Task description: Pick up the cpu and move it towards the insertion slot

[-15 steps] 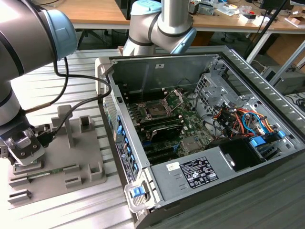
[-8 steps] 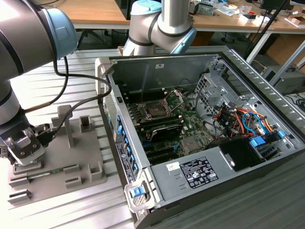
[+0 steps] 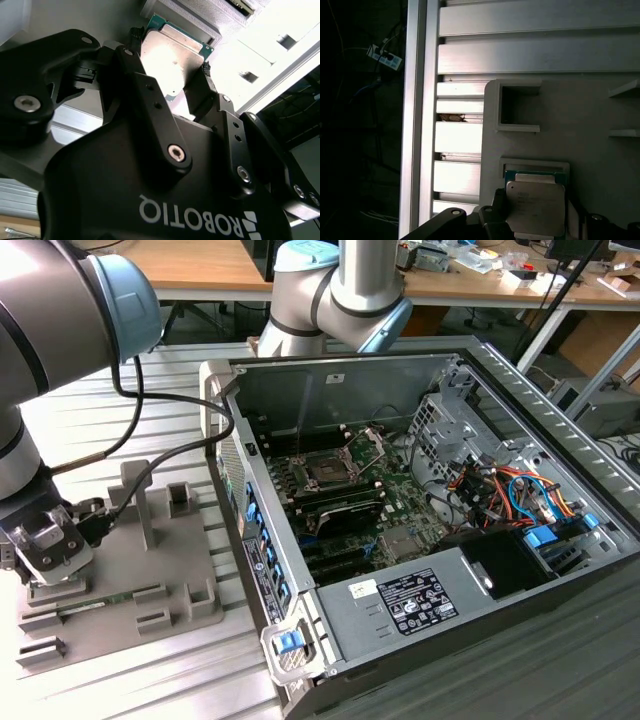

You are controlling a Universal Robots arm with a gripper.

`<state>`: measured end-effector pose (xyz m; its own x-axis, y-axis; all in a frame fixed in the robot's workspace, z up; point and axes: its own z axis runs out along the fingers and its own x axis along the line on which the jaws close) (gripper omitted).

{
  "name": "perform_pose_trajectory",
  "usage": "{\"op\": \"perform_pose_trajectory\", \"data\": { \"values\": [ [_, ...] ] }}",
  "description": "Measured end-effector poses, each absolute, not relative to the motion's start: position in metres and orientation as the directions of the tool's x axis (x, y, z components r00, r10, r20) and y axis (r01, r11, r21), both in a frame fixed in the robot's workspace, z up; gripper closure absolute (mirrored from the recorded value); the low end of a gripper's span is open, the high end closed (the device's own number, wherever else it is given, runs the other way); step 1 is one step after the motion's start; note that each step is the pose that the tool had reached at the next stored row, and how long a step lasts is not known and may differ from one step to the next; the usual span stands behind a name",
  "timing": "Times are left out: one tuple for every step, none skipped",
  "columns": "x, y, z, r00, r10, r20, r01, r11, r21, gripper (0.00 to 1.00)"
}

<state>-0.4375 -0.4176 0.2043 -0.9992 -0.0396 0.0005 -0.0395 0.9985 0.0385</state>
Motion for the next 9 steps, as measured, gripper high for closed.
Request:
{"op": "perform_pose_trajectory", "data": {
  "values": [
    [-0.4375, -0.4177, 0.2045, -0.999, -0.04, 0.0, -0.04, 0.998, 0.039, 0.45],
    [-0.4375, -0.4177, 0.2049, -0.999, -0.04, 0.001, -0.04, 0.998, 0.039, 0.45],
    [-0.4375, -0.4177, 0.2051, -0.999, -0.04, 0.001, -0.04, 0.998, 0.039, 0.45],
    [-0.4375, -0.4177, 0.2053, -0.999, -0.04, 0.0, -0.04, 0.998, 0.039, 0.45],
    [-0.4375, -0.4176, 0.2055, -0.999, -0.04, 0.0, -0.04, 0.998, 0.039, 0.45],
    [-0.4375, -0.4177, 0.2057, -0.999, -0.04, 0.0, -0.04, 0.998, 0.039, 0.45],
    [-0.4375, -0.4176, 0.2059, -0.999, -0.04, 0.0, -0.04, 0.998, 0.039, 0.45],
    [-0.4375, -0.4176, 0.2061, -0.999, -0.04, 0.0, -0.04, 0.998, 0.039, 0.45],
    [-0.4375, -0.4177, 0.2063, -0.999, -0.04, 0.0, -0.04, 0.998, 0.039, 0.45]
  ]
}}
